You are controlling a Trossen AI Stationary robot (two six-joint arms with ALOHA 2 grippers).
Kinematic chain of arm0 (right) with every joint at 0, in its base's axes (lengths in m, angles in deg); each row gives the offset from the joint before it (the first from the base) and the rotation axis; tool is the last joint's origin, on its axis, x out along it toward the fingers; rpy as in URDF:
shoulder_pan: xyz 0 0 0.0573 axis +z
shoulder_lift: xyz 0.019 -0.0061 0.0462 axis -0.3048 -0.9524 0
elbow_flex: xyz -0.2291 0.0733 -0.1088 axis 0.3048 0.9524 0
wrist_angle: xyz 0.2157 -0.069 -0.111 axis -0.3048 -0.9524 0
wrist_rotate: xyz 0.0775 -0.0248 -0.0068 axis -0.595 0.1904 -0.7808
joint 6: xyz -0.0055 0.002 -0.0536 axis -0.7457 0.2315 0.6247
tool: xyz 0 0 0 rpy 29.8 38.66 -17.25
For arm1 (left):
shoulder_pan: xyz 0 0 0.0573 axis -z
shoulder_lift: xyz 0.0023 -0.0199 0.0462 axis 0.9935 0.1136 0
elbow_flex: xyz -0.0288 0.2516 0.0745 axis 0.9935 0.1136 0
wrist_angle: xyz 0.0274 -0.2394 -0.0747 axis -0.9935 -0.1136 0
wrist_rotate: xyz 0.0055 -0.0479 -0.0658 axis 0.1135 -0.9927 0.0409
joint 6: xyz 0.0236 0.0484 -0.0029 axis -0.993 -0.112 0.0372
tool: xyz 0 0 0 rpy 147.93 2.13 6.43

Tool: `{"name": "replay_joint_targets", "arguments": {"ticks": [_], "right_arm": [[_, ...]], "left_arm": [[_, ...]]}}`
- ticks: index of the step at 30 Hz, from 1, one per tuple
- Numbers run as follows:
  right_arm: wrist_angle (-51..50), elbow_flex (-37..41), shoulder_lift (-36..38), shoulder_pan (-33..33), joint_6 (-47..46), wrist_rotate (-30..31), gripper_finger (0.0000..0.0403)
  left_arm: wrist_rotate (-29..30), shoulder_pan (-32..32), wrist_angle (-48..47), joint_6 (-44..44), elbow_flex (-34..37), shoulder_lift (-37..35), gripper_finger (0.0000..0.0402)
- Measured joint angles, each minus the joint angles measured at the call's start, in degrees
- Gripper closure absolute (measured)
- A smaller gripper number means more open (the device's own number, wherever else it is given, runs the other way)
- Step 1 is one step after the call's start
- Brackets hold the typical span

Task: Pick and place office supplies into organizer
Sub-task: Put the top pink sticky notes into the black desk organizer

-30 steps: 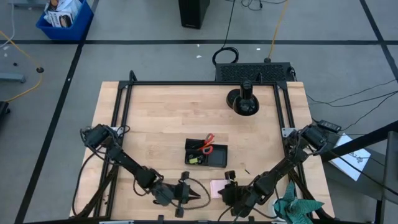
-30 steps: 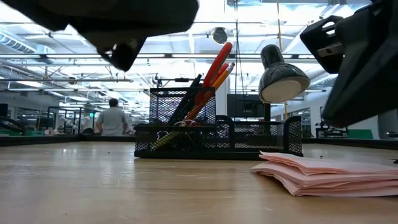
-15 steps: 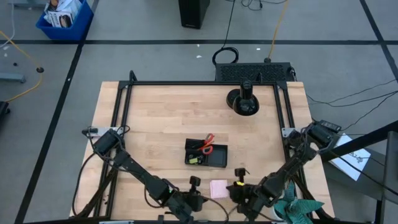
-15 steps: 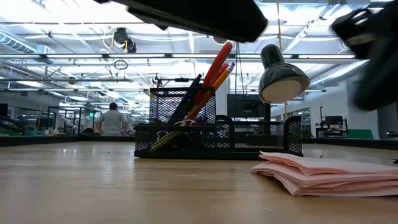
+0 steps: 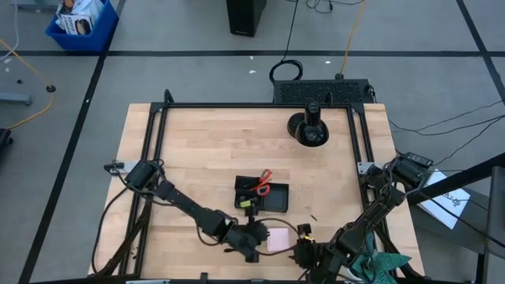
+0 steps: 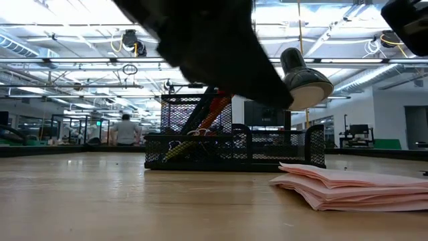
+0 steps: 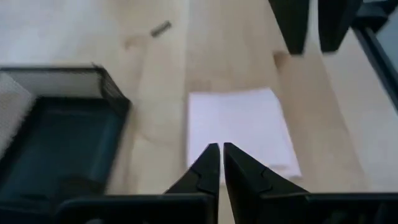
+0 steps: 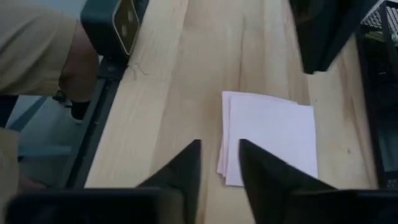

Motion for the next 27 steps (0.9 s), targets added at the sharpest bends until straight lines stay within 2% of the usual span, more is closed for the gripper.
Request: {"name": "replay_joint_targets", "arguments": {"ticks": [5, 9, 18, 23, 27], "right_arm": [[0.16, 0.00, 0.00, -0.26, 0.73, 1.55, 0.0226], [1.15, 0.00, -0.17, -0.32, 1.39, 1.72, 0.0188], [6.35, -0.12, -6.64, -0.76, 7.60, 1.67, 0.0187], [4.09, -2.61, -9.13, -1.07, 9.32, 3.28, 0.0186], [-2.10, -5.86, -11.05, -1.05, 10.46, 6.18, 0.0188]], "left_arm": [[-1.47, -0.42, -0.03, 2.05, 1.70, 0.00, 0.0376], [-1.36, -0.85, 0.11, 3.50, 1.92, 0.00, 0.0376], [-1.41, -2.79, -0.36, 6.46, 1.91, 1.95, 0.0376], [-1.57, -3.55, -0.31, 7.55, 1.88, 2.70, 0.0376], [-1.78, -4.15, -0.28, 8.36, 1.90, 3.72, 0.0376]]}}
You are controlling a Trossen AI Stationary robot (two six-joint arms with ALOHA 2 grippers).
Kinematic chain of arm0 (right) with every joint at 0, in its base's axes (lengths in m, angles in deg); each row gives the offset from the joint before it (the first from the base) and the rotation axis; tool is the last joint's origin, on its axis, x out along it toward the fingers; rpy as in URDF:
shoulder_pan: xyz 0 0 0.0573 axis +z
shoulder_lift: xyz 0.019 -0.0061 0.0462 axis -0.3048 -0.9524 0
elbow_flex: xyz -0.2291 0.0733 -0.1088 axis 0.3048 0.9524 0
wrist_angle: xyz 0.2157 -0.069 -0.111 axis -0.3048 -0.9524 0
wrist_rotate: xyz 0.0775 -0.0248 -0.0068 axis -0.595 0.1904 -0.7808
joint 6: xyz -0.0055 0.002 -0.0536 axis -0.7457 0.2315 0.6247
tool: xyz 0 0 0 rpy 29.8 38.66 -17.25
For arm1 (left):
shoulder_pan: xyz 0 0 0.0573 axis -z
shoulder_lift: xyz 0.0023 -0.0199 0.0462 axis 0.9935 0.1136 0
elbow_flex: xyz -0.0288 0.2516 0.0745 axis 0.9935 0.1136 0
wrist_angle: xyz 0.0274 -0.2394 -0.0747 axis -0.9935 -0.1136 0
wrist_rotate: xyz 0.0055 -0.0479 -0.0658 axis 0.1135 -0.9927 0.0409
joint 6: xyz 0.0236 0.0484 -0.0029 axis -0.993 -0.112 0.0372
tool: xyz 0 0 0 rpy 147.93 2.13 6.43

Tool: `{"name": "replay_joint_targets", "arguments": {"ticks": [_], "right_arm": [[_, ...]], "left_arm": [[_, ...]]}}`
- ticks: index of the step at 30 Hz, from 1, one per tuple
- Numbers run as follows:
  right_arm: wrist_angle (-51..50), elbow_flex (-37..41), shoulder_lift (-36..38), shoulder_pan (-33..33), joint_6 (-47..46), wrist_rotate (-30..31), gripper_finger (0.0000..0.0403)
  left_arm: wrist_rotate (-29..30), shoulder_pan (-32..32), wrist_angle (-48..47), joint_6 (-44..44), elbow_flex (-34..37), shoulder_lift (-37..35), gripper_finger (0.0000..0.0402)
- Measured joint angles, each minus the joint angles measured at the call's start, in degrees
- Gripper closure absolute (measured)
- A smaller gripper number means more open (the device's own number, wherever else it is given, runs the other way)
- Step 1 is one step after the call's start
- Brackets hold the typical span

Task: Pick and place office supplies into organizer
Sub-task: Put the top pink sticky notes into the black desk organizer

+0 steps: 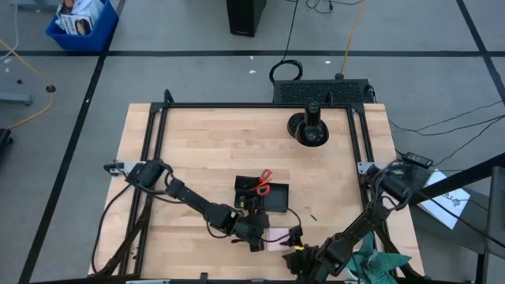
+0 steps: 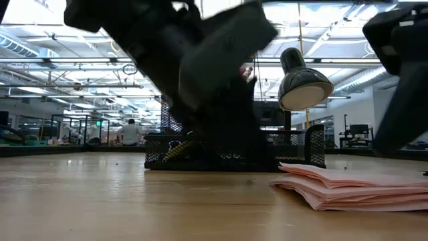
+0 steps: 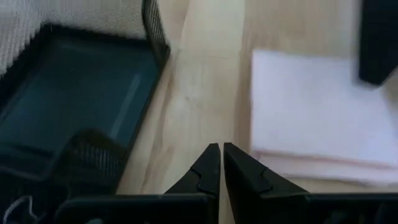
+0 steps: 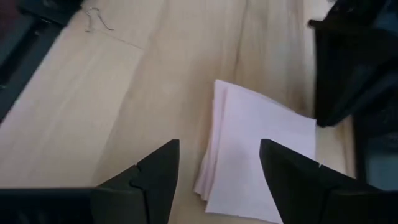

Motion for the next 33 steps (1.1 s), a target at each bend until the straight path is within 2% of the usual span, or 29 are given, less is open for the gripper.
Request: {"name": "replay_joint_targets", "arguments": {"ticks": [10, 17, 21, 33], "right_arm": [[-10.16, -7.65, -6.50, -0.19, -0.74, 3.04, 0.0191], [-15.39, -8.56, -7.14, -0.63, -3.93, 3.76, 0.0194], [-17.83, -8.50, -7.24, -1.11, -5.86, 2.47, 0.0210], [-18.79, -8.38, -7.26, -1.22, -6.19, 1.24, 0.0268]], "left_arm": [[-1.55, -0.41, 0.80, 1.09, -0.22, 2.20, 0.0376], [-3.45, 0.09, 1.92, 0.61, -0.15, 2.34, 0.0376], [-6.80, 0.31, 3.75, 0.51, -0.13, 2.46, 0.0376], [-6.80, 0.84, 4.33, -0.30, -0.04, 2.46, 0.0376]]}}
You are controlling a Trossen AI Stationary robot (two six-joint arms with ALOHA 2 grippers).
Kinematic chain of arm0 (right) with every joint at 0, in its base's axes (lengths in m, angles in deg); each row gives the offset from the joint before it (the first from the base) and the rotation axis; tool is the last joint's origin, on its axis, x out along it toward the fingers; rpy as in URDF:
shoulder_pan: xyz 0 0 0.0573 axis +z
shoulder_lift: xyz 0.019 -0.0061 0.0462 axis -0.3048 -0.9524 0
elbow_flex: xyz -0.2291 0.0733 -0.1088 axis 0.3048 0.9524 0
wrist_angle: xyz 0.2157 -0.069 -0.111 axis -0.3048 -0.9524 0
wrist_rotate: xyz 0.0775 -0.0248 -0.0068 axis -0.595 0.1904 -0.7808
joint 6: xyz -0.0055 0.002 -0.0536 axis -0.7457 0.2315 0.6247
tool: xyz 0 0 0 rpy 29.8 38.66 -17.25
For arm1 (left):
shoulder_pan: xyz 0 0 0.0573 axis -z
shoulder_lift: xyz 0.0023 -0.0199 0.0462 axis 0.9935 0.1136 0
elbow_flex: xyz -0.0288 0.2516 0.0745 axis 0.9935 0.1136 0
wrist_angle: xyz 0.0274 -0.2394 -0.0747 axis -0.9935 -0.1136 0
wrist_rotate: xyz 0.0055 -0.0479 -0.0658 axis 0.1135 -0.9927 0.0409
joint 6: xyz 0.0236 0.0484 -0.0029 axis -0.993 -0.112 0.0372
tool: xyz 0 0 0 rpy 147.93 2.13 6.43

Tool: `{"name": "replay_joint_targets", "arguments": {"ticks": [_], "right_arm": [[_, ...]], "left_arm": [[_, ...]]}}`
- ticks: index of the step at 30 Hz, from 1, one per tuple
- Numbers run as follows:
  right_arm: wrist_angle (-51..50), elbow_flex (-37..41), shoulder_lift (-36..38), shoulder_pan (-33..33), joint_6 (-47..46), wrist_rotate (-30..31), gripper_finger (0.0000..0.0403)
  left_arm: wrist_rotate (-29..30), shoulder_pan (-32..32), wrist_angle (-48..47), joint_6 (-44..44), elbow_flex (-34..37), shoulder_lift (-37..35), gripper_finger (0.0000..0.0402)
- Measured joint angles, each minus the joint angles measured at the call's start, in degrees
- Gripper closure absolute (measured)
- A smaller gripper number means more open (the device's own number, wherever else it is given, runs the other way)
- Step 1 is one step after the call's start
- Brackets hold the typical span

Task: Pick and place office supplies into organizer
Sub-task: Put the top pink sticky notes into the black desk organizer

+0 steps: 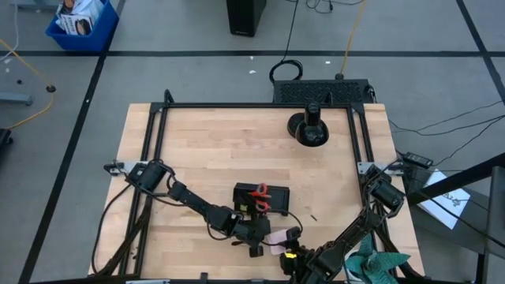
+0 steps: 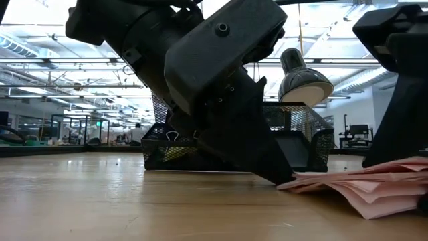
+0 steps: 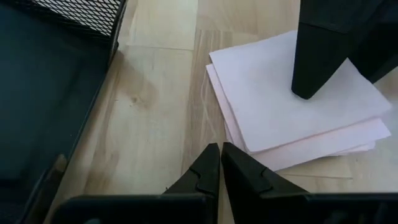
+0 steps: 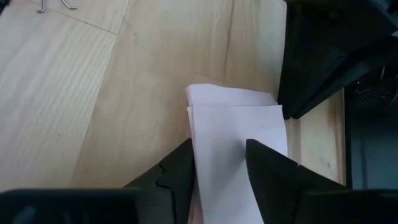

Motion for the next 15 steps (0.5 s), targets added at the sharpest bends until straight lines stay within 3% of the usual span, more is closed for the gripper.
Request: {"name": "replay_joint_targets", "arguments": {"ticks": [15], "right_arm": [[1.42, 0.07, 0.00, 0.02, 0.00, -0.17, 0.0283]], "left_arm": [[1.32, 0.28, -6.67, -4.99, -3.56, -1.13, 0.0376]]}}
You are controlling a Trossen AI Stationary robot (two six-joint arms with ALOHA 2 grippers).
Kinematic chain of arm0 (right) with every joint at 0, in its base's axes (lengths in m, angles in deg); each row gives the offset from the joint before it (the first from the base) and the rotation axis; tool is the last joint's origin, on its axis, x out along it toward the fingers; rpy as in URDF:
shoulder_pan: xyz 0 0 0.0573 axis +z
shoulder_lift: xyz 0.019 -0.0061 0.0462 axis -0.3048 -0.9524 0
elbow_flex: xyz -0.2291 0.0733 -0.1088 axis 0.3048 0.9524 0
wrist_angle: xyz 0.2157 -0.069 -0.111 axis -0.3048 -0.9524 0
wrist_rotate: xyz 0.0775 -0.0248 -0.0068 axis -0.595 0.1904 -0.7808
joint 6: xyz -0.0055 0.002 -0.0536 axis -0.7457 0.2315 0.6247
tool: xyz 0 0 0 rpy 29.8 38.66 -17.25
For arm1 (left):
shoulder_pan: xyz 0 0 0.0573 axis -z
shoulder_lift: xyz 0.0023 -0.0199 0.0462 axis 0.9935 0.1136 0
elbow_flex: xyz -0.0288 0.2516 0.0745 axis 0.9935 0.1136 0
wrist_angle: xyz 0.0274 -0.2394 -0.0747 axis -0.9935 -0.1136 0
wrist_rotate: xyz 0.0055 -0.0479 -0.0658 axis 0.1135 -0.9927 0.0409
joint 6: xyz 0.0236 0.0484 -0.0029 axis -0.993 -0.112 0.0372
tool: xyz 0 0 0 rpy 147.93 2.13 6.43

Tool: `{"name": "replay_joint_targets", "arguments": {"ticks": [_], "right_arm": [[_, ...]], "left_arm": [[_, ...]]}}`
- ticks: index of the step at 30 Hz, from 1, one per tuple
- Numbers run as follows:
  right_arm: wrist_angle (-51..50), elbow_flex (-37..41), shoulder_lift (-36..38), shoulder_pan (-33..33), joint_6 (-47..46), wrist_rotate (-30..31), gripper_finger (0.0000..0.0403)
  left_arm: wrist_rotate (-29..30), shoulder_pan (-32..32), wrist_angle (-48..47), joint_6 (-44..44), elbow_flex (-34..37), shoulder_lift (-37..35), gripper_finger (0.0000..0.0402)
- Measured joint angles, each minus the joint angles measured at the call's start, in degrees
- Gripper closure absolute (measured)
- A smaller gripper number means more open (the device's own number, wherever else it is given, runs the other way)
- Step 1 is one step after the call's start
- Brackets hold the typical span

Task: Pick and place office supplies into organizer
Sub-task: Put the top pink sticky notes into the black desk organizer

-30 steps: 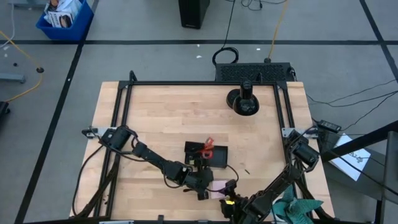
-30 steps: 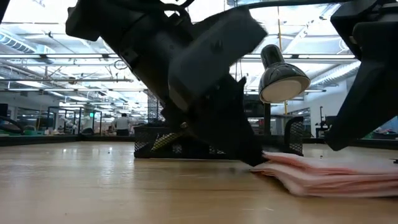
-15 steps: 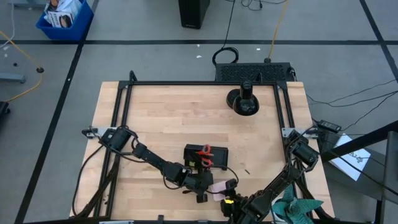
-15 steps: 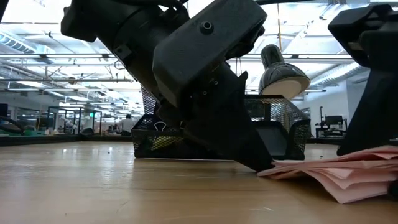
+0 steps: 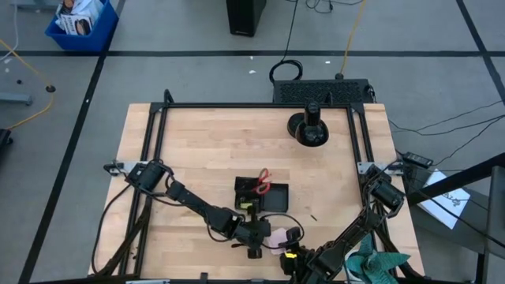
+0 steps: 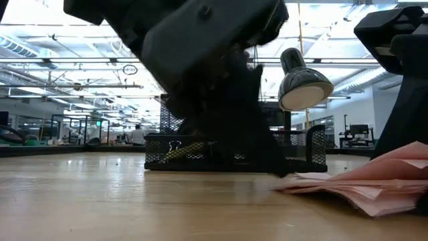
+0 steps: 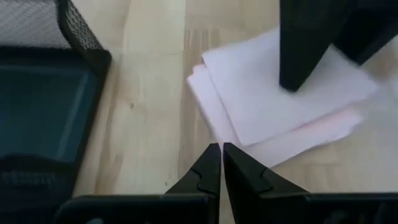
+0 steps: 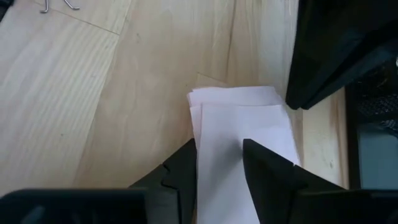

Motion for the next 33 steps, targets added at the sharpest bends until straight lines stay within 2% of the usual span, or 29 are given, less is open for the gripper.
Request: {"name": "replay_joint_targets", "arguments": {"ticks": [8, 14, 18, 20, 24, 28, 33], "right_arm": [[0.02, 0.00, 0.00, 0.00, -0.23, 0.00, 0.0284], [0.03, 0.00, -0.02, 0.00, -0.44, 0.02, 0.0284], [0.04, 0.00, -0.02, 0.00, -0.65, 0.02, 0.0284], [0.04, 0.00, -0.02, 0.00, -0.66, 0.06, 0.0284], [0.03, 0.00, -0.02, 0.00, -0.89, 0.09, 0.0284], [-0.02, 0.00, -0.02, 0.00, -0.92, 0.13, 0.0284], [-0.27, 0.00, -0.07, 0.10, -1.31, 0.25, 0.0284]], "left_arm": [[5.34, 2.31, -4.45, -3.19, -1.89, -0.12, 0.0376], [10.24, 4.90, -6.06, -10.60, -1.93, -0.13, 0.0376], [10.45, 6.20, -6.05, -11.92, -1.93, -0.14, 0.0376], [9.60, 6.51, -5.07, -9.02, -1.93, -0.14, 0.0376], [9.74, 6.18, -3.38, 3.61, -1.95, -0.23, 0.0376], [12.94, 5.90, -3.80, 9.05, -1.96, -0.05, 0.0376], [15.98, 5.90, -4.90, 20.69, -2.04, 1.41, 0.0377]]}}
